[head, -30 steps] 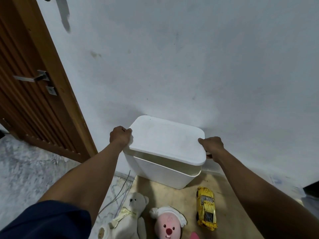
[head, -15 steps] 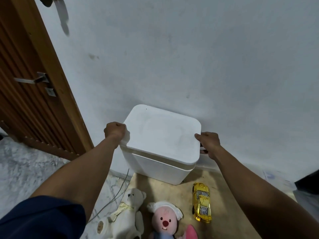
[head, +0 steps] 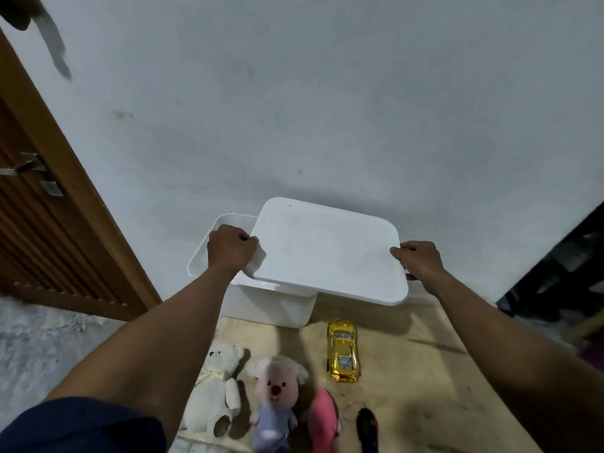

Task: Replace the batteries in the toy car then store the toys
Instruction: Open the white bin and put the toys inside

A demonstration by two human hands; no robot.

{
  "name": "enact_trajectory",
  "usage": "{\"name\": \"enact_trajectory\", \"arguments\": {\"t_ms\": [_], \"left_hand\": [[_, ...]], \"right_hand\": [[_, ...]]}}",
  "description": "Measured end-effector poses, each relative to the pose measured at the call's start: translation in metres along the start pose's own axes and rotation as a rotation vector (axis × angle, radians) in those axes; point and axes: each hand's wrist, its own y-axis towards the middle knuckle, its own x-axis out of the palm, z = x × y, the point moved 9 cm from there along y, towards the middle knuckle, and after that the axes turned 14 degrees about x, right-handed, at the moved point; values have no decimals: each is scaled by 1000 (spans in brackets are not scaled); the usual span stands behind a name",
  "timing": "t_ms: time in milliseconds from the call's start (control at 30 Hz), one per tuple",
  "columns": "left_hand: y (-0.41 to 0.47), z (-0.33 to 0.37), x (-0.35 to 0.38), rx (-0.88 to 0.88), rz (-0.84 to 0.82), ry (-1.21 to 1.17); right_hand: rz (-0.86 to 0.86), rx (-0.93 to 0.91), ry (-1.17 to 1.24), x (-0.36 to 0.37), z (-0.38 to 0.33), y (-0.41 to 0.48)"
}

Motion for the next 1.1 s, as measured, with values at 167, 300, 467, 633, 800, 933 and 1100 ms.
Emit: {"name": "enact_trajectory", "arguments": {"t_ms": [167,300,467,633,800,933,1100], "left_hand": [[-36,76,76,38,-122,-58],[-81,129,153,61,-238,-59],[-152,147,267,30,-484,-43],[-207,129,334,-135,-625,-8],[-235,110,372,-303,-674,-24],[-243,103,386,-362,-661,-7],[-250,96,391,-399,-685,18]], "right_hand": [[108,66,-15,-102,66,21],[173,128,-52,-177,133,37],[165,247,-163,-231,226,57],[161,310,-266,-237,294,79],[67,382,-312,-212,346,99],[48,375,-375,-195,369,110],[28,379,-441,-183,387,122]]}}
